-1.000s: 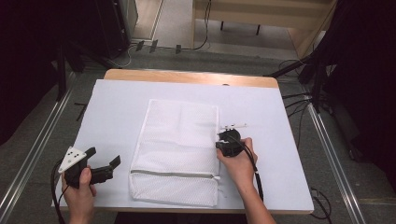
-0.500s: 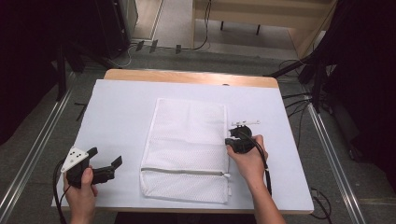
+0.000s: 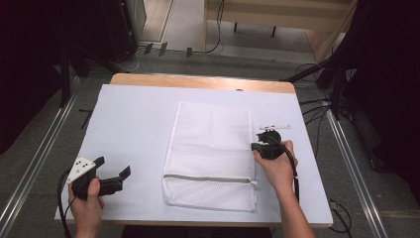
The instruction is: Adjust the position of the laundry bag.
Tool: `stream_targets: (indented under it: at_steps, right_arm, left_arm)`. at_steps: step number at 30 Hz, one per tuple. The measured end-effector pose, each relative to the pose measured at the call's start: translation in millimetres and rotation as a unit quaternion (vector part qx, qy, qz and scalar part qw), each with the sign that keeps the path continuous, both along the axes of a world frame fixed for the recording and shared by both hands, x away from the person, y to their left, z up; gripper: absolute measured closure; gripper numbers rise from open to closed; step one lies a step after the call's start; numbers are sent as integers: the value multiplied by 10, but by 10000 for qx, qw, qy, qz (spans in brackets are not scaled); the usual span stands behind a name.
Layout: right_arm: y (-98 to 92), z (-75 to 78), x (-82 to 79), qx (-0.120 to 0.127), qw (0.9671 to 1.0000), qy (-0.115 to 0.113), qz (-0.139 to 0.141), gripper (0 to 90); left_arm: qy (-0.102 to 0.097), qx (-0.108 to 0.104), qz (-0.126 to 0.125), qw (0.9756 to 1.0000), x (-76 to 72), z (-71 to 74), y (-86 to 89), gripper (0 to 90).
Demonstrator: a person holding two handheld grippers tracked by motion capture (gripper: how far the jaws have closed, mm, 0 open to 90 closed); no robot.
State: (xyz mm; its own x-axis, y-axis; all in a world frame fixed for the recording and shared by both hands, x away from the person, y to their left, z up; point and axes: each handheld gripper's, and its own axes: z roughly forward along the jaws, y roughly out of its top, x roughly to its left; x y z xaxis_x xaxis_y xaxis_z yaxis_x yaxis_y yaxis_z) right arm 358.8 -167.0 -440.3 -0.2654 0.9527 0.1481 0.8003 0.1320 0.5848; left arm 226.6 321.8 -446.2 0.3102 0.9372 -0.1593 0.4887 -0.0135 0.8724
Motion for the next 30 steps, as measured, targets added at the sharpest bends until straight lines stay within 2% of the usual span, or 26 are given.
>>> stream_targets:
  at_steps: [4,7,10,12,15,16,20,22,23,24,25,26,27,28,29,30]
  right_arm:
    - [-95,-5,40,-12,10000,-32,-63,900]
    - [-118,-17,66,-91,9999,-108,-33,900]
    - [-124,-23,73,-59,9998,-178,-37,889]
    - [-136,-10,62,62,9995,-299,-97,765]
    - [-184,23,21,191,9989,-417,-101,697]
    - [-225,32,-28,268,9985,-474,-3,656]
    - [-292,32,-146,198,9983,-547,102,613]
    - [-402,38,-289,261,9977,-618,72,593]
    - [-402,38,-289,261,9977,-618,72,593]
    - [-481,45,-396,356,9972,-661,-7,582]
    - [-481,45,-396,356,9972,-661,-7,582]
    - [-539,49,-504,398,9967,-709,-1,573]
    - [-539,49,-504,398,9967,-709,-1,573]
    - [-584,54,-612,415,9963,-747,-9,558]
    - [-584,54,-612,415,9963,-747,-9,558]
    - [-629,57,-715,521,9953,-811,7,548]
  left_arm:
    - [11,24,2,10000,3,-2,-1,0]
    - [11,39,-19,10000,7,-7,-7,0]
    - [15,38,-15,10000,6,-9,-13,0]
    - [16,31,-15,10000,5,-10,-15,0]
    - [16,23,-16,10000,10,-13,-13,0]
    - [19,13,-26,10000,11,-17,-13,0]
    - [42,28,-31,10000,9,-16,-19,0]
    - [54,46,-33,10000,11,-19,-25,0]
    - [53,59,-32,10000,13,-21,-28,0]
    - [57,52,-45,10000,15,-22,-37,0]
    - [57,52,-45,10000,15,-22,-37,0]
    - [60,56,-58,9999,16,-25,-43,0]
    - [55,63,-63,9999,17,-29,-56,0]
    - [76,104,-72,9999,16,-30,-66,0]
    - [75,135,-96,9998,17,-33,-79,0]
    - [78,158,-95,9998,18,-33,-96,0]
